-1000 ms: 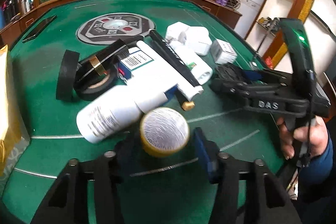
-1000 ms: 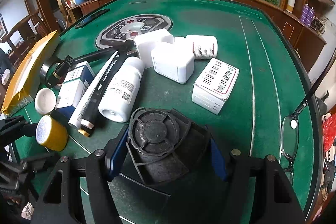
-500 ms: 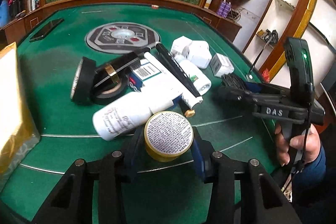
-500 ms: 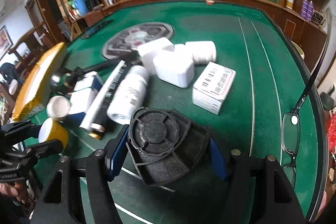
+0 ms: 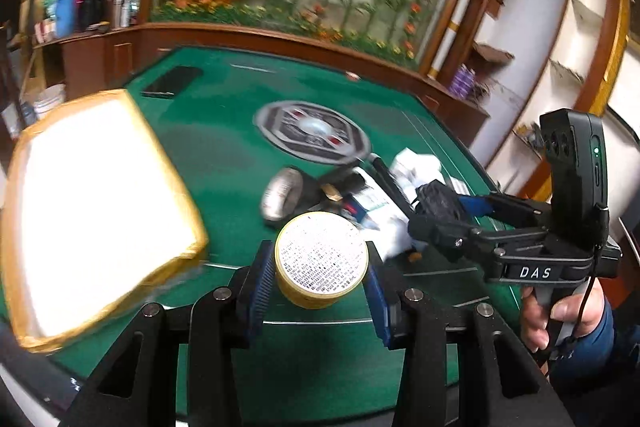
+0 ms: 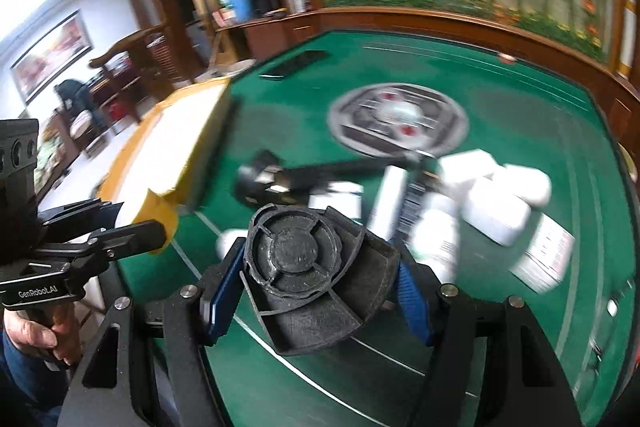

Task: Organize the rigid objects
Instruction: 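Carry the yellow tape roll to the tray while the right gripper carries the black plastic part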

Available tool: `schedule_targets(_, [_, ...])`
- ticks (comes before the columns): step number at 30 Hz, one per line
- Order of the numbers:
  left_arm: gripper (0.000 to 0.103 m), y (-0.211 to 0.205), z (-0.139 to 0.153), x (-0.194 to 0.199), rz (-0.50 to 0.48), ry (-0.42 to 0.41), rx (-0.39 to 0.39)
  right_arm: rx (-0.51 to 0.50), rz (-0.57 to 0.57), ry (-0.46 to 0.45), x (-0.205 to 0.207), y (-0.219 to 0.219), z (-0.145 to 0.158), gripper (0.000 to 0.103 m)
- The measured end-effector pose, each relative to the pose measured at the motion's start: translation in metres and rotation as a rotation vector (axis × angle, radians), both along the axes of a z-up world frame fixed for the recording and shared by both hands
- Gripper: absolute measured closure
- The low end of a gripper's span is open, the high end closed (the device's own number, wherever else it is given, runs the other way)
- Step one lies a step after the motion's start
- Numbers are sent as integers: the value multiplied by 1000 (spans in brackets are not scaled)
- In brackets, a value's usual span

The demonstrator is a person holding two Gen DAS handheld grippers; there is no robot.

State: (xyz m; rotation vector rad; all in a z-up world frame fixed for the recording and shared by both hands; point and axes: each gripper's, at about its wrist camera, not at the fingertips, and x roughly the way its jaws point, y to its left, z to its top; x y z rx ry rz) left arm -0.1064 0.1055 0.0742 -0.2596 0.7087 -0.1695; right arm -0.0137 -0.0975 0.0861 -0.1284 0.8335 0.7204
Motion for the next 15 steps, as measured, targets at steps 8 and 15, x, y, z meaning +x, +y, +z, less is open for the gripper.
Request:
schedule_targets(8, [58, 67, 12, -15, 155, -35, -19, 21, 153, 51, 3, 85, 14, 35])
schedule_targets(15, [58, 110, 7, -10, 230, -34, -41, 6, 245, 83, 8, 148, 28, 35])
